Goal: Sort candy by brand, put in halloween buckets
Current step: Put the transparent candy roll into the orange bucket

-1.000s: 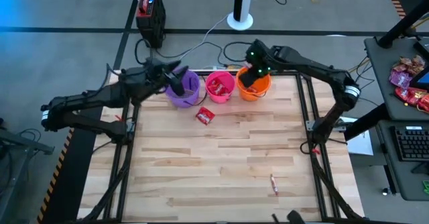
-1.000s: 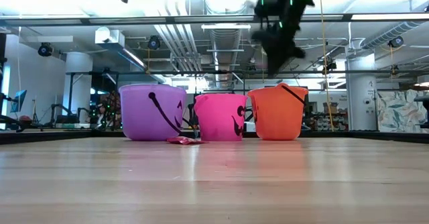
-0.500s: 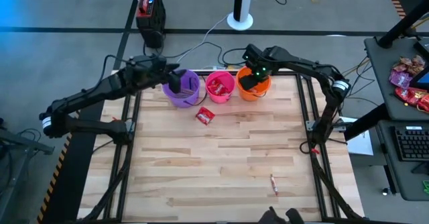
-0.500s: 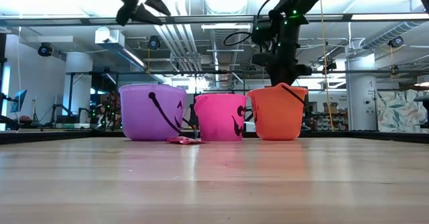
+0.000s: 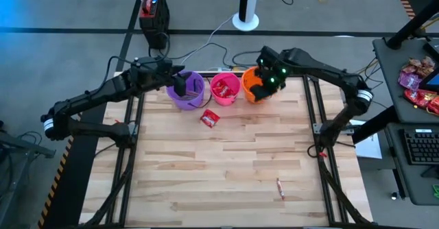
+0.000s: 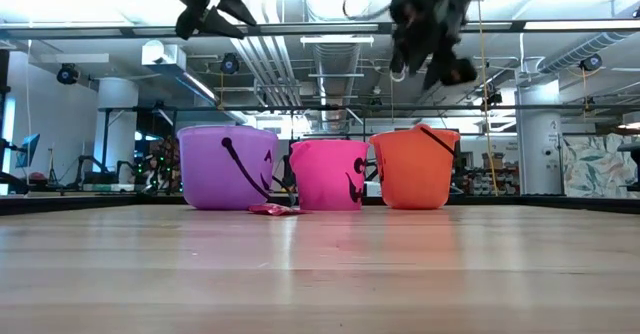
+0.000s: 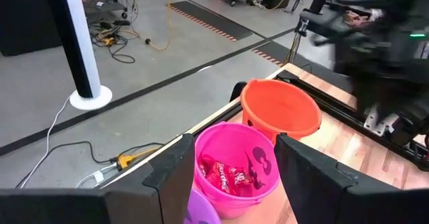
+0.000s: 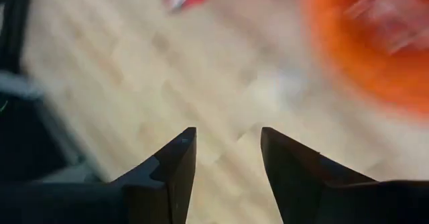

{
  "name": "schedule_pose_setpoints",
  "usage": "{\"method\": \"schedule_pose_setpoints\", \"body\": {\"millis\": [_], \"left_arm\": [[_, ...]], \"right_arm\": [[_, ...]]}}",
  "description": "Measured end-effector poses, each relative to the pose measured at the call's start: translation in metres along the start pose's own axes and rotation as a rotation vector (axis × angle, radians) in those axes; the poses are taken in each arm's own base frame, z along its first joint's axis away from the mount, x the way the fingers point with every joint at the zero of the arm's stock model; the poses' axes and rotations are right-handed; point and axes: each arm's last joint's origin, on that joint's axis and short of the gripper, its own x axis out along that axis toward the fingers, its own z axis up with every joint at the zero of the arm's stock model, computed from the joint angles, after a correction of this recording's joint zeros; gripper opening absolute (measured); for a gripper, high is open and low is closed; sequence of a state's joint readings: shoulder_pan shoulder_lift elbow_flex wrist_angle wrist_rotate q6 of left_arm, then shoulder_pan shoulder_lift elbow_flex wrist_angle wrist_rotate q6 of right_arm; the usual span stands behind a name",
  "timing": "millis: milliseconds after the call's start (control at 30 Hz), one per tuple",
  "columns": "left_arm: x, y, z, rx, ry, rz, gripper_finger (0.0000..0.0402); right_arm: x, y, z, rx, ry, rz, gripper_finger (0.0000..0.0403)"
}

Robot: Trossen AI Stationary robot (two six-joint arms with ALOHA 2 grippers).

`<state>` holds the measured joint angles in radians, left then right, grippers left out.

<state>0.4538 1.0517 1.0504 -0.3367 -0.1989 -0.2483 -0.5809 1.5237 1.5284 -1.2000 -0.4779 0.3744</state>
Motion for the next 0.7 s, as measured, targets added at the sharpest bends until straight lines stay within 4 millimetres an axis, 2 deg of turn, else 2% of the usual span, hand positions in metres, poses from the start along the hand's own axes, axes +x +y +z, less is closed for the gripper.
{"method": "schedule_pose_setpoints", "body": {"millis": [200,367,533,700], "left_arm": [[0.003,-0.001,0.001,-0.096,-0.009,-0.005,0.0190],[0.005,-0.010,0.002,-0.173,-0.032,-0.053,0.0190],[0.000,-0.031,0.000,-0.204,-0.043,-0.152,0.0190],[-0.008,-0.053,-0.010,-0.199,0.018,-0.241,0.0190]], "right_arm": [[-0.003,0.051,-0.060,-0.105,0.169,0.020,0.0153],[0.007,0.078,-0.107,-0.082,0.247,-0.062,0.0165],[0.026,0.087,-0.149,-0.053,0.284,-0.189,0.0189],[0.057,0.081,-0.188,-0.027,0.345,-0.288,0.0203]]}}
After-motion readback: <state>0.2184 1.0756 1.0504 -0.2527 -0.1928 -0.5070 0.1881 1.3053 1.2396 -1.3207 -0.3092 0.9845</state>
